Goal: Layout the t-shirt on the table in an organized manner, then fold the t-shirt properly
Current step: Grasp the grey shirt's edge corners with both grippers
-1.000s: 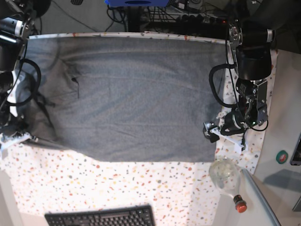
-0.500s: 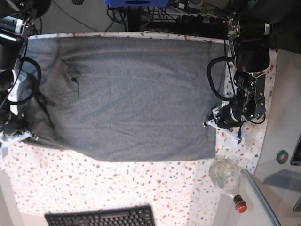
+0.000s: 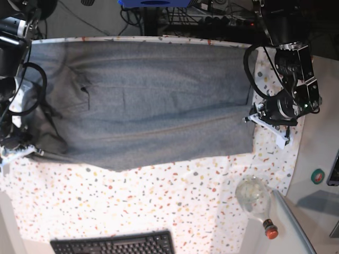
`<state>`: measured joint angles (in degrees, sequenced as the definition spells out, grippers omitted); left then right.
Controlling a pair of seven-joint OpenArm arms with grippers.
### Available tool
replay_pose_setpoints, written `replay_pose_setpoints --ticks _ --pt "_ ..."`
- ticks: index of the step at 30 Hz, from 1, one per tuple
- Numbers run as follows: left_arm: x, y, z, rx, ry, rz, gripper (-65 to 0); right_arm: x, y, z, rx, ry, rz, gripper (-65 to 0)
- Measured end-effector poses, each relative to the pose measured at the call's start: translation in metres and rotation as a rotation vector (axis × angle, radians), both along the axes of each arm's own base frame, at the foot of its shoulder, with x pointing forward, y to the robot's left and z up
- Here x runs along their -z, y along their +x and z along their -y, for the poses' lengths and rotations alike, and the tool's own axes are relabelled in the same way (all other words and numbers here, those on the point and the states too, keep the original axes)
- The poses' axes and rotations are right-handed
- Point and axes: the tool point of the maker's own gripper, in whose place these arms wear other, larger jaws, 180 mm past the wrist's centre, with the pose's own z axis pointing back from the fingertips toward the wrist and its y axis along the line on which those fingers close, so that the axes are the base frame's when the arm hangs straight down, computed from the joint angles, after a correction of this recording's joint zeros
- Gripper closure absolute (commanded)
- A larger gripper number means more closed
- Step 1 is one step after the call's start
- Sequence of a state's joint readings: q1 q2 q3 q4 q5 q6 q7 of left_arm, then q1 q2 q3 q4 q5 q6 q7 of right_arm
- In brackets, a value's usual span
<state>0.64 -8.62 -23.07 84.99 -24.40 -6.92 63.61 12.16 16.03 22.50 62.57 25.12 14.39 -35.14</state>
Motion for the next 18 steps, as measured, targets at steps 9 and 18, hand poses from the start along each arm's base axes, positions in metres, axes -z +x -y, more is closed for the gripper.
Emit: replay_pose_setpoints --ticks 9,18 --pt "0.018 -0.038 0.013 0.003 -0.019 -0.064 0.0 0.0 0.0 -0.001 -0.001 0.001 -0.001 0.0" --pt "-0.01 -0.049 -0.006 -0.054 0.034 0.015 -41.3 0.002 -0.002 -0.001 0.0 0.002 -0.005 0.0"
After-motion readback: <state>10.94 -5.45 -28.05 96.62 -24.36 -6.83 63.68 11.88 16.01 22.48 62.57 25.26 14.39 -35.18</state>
